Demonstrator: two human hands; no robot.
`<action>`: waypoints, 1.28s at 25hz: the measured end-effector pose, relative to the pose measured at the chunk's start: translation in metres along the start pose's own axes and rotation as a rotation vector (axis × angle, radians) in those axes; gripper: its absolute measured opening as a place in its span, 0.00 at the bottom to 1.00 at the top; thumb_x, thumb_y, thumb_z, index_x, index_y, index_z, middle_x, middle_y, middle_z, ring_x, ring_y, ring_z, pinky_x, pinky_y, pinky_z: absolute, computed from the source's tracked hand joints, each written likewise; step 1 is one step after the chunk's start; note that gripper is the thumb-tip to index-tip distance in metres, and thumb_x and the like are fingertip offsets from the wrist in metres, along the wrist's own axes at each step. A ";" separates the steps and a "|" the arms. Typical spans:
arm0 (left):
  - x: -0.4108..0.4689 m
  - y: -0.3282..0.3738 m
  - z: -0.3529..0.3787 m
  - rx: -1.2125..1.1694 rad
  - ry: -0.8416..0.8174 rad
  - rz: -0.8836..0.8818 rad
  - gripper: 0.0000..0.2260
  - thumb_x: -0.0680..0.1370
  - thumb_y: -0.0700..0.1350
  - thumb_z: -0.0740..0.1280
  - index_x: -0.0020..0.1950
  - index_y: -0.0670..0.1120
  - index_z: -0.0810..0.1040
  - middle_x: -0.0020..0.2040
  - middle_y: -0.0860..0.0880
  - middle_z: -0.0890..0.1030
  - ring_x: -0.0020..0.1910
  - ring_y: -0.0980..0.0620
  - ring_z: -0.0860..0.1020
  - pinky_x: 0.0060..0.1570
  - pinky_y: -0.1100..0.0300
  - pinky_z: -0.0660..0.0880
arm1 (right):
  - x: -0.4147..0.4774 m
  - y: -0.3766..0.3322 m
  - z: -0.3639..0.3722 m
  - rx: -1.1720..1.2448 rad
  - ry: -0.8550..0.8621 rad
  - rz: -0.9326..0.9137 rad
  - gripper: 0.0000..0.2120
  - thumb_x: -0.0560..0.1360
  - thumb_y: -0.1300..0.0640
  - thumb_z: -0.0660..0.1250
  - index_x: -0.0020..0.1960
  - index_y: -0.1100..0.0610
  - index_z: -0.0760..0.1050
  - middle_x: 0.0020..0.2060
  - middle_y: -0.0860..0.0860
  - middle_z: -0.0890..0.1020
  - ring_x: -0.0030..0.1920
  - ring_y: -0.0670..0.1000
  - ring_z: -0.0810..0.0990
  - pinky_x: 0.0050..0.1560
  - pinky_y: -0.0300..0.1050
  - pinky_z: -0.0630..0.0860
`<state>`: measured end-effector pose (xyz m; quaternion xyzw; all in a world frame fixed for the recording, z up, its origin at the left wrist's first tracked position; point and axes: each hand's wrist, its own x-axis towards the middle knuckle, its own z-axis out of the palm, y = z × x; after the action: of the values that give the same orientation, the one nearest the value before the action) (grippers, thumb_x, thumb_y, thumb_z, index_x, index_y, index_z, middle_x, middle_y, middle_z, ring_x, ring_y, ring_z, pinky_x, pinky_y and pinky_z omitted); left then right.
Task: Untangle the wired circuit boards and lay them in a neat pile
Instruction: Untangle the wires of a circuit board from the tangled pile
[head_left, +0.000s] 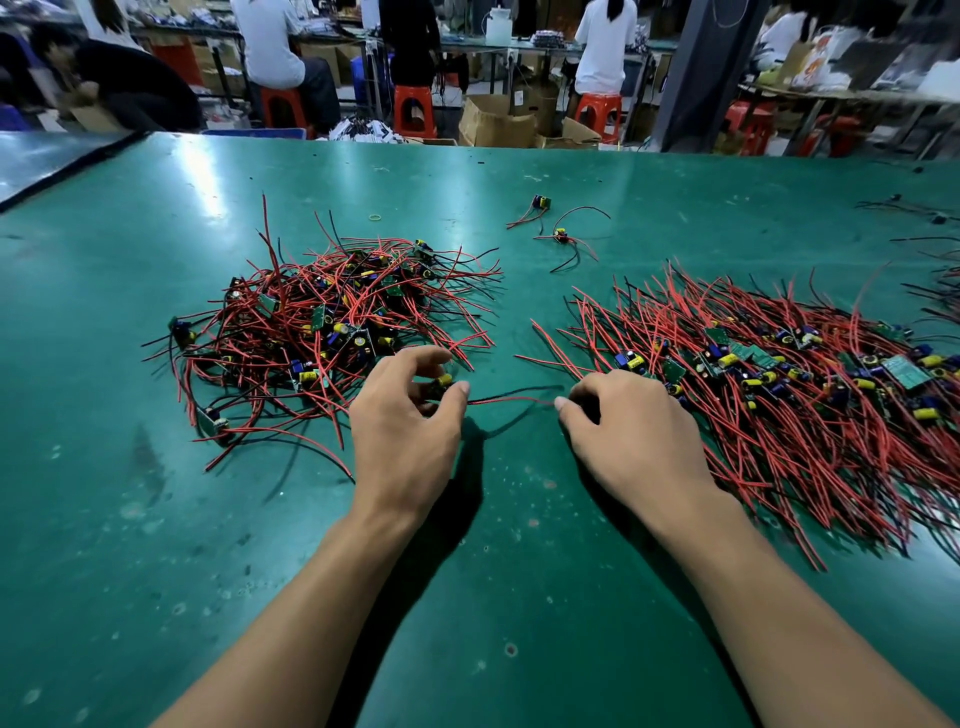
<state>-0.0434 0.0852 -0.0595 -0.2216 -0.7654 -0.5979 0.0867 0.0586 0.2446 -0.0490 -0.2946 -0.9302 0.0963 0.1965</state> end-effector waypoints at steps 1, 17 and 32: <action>-0.001 0.002 0.000 -0.071 0.000 -0.027 0.10 0.74 0.38 0.73 0.53 0.47 0.81 0.50 0.48 0.81 0.46 0.52 0.82 0.49 0.53 0.81 | 0.000 -0.001 0.001 0.000 -0.006 -0.003 0.14 0.78 0.42 0.64 0.50 0.51 0.81 0.45 0.50 0.82 0.46 0.59 0.81 0.40 0.46 0.68; 0.009 0.025 -0.006 -1.093 -0.252 -0.842 0.15 0.73 0.30 0.65 0.59 0.38 0.78 0.42 0.41 0.83 0.37 0.49 0.84 0.39 0.61 0.82 | 0.005 -0.012 0.007 1.027 -0.279 0.159 0.11 0.81 0.52 0.66 0.44 0.54 0.84 0.24 0.48 0.76 0.25 0.43 0.71 0.28 0.37 0.67; 0.001 0.020 0.000 -0.792 -0.487 -0.656 0.14 0.64 0.33 0.72 0.49 0.40 0.82 0.40 0.44 0.84 0.35 0.50 0.82 0.38 0.63 0.78 | 0.003 -0.014 0.010 1.294 -0.308 0.175 0.07 0.76 0.53 0.72 0.39 0.51 0.84 0.28 0.44 0.77 0.23 0.41 0.65 0.23 0.32 0.62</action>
<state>-0.0351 0.0891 -0.0413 -0.1191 -0.5095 -0.7666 -0.3722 0.0450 0.2342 -0.0533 -0.1747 -0.6751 0.6912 0.1897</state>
